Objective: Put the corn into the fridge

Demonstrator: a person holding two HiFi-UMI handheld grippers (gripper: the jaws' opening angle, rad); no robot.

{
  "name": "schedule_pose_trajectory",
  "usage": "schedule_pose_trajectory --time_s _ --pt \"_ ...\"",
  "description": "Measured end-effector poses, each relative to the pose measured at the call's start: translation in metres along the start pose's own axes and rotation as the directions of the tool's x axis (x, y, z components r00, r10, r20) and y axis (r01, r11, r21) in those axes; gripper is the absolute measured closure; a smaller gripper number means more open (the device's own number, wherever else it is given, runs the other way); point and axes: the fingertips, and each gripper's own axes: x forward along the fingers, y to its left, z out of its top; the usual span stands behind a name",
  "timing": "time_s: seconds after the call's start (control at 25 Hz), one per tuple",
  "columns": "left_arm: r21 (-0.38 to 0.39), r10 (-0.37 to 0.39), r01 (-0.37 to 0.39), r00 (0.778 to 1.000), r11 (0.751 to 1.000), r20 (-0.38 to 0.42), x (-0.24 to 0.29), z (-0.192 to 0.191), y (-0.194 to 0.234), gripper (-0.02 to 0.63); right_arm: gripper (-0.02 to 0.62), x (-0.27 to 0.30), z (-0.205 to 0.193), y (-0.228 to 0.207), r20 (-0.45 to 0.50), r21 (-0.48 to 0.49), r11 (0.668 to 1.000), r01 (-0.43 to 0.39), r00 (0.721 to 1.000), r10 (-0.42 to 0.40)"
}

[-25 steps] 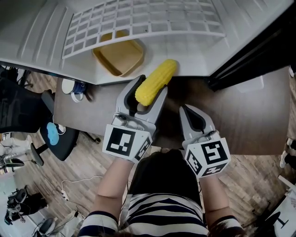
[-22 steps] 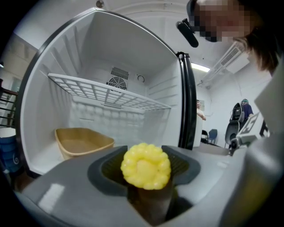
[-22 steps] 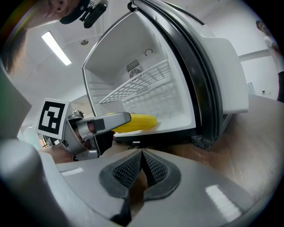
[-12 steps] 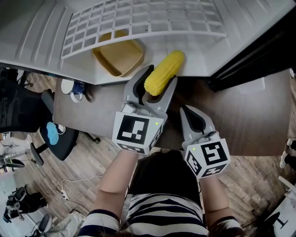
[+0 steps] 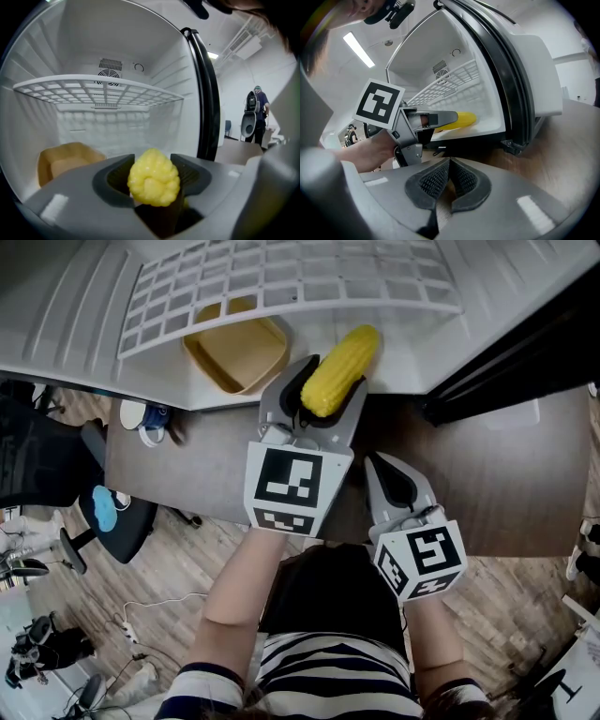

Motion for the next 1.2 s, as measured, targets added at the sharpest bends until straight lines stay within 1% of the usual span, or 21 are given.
schedule_pose_trajectory --time_s 0.08,0.2,0.32,0.52,0.84,1.08,1.2 --pt "0.033 0.0 0.001 1.0 0.999 -0.02 0.003 0.002 -0.002 0.606 0.604 0.001 0.0 0.0 -0.001 0.0 1.0 -0.001 1.0 0.001" --pt "0.08 -0.002 0.008 0.997 0.997 -0.072 0.007 0.002 -0.004 0.606 0.604 0.001 0.0 0.001 -0.001 -0.004 1.0 -0.003 1.0 0.003" --pt "0.1 -0.013 0.025 0.992 0.995 -0.124 0.008 0.0 -0.004 0.606 0.604 0.001 0.0 0.001 -0.002 -0.006 1.0 -0.004 1.0 0.004" --pt "0.13 -0.026 0.05 0.982 0.99 -0.185 0.008 -0.003 -0.005 0.606 0.604 -0.001 -0.002 0.001 -0.007 -0.006 1.0 -0.002 1.0 0.002" --pt "0.146 -0.025 0.063 0.968 0.987 -0.251 0.008 -0.017 -0.002 0.606 0.604 0.0 -0.003 0.005 -0.008 -0.01 1.0 -0.011 1.0 0.011" --pt "0.146 -0.017 0.056 0.966 0.988 -0.258 0.011 -0.015 -0.002 0.606 0.604 0.0 -0.005 0.007 -0.014 -0.012 1.0 -0.018 1.0 0.018" --pt "0.13 -0.024 0.059 0.966 0.99 -0.256 0.017 -0.013 -0.002 0.606 0.604 -0.001 -0.005 0.007 -0.017 -0.013 1.0 -0.017 1.0 0.016"
